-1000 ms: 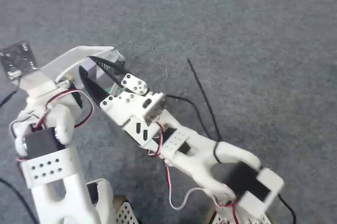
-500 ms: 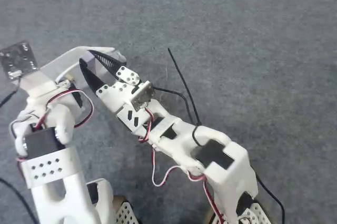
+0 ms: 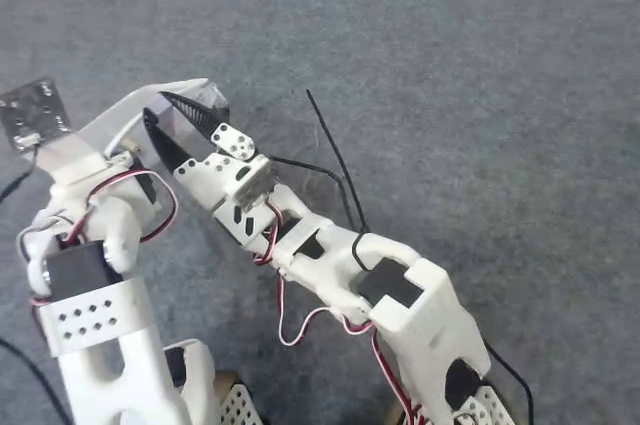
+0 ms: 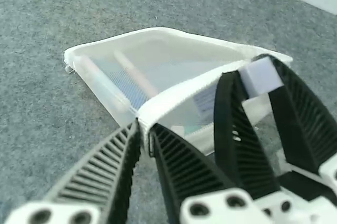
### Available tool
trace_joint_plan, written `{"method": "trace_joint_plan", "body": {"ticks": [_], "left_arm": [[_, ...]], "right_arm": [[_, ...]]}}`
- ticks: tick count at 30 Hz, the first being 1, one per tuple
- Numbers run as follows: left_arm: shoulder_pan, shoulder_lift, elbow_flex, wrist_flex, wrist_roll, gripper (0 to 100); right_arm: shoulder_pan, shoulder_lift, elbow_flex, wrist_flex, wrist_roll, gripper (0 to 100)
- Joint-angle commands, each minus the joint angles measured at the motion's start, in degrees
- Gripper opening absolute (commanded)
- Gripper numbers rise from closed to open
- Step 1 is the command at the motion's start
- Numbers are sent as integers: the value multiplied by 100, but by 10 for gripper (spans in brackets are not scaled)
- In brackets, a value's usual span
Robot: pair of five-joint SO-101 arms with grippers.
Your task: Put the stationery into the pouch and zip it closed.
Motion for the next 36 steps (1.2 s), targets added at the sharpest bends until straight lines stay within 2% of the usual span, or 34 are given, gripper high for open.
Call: {"method": "trace_joint_plan", "body": {"ticks": [1,4,10,29,34,36], "left_arm": [[9,-18,-286,35,-35,13],[9,-18,-286,35,-35,13],[9,-18,-286,26,-35,13],[18,-9,-198,0,-35,13],[-114,-9,-207,0,-35,13],[-281,-9,-224,-9,-35,13]], "right_arm": [[-92,-154,44,-4,202,119],[-84,-365,290,-4,193,174],[-75,-602,677,-4,193,128],[-57,-1701,1873,31,193,124],[-48,-2334,2198,989,158,124],[-48,-2633,2382,1253,-70,124]]}}
